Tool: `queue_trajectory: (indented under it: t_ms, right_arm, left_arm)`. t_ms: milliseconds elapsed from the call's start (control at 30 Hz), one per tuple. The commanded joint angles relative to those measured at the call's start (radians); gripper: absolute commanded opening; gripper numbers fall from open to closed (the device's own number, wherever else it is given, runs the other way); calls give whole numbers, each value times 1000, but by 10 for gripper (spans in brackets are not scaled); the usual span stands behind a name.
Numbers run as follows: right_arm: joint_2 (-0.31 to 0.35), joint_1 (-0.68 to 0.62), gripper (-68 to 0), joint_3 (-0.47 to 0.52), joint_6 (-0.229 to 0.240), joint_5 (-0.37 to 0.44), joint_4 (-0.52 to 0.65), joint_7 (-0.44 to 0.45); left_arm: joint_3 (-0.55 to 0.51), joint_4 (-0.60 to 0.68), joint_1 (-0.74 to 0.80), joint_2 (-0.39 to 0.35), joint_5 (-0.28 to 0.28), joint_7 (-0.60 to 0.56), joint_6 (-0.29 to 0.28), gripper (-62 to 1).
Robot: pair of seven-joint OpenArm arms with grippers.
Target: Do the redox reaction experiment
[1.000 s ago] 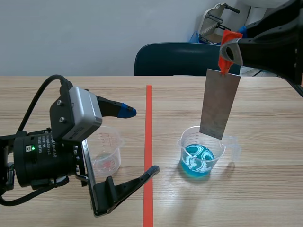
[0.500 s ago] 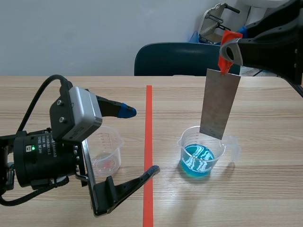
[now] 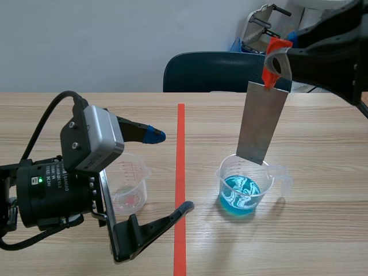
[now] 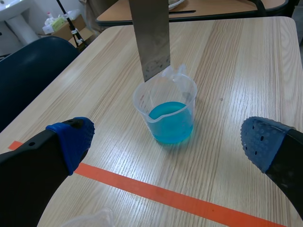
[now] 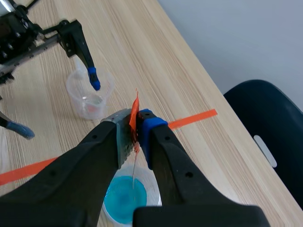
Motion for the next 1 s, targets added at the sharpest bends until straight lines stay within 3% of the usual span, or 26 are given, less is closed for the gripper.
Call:
queue_trajectory:
  t_ms: [0,333,700,967]
  right_arm:
    - [3,12,-669,-2,-3,0,-17,32]
    - [1,12,-669,-55,1,-41,-51,109]
    - [-64,12,-669,-105,5,-132,-91,154]
    - [-81,15,-669,-140,5,-157,-116,184]
  left_arm:
    - [-3,18,-2,2,-6,-14,2,14]
    - [-3,18,-2,2,-6,-13,2,14]
    - [-3,18,-2,2,-5,-10,2,14]
    - [-3,18,-2,2,-5,-10,2,14]
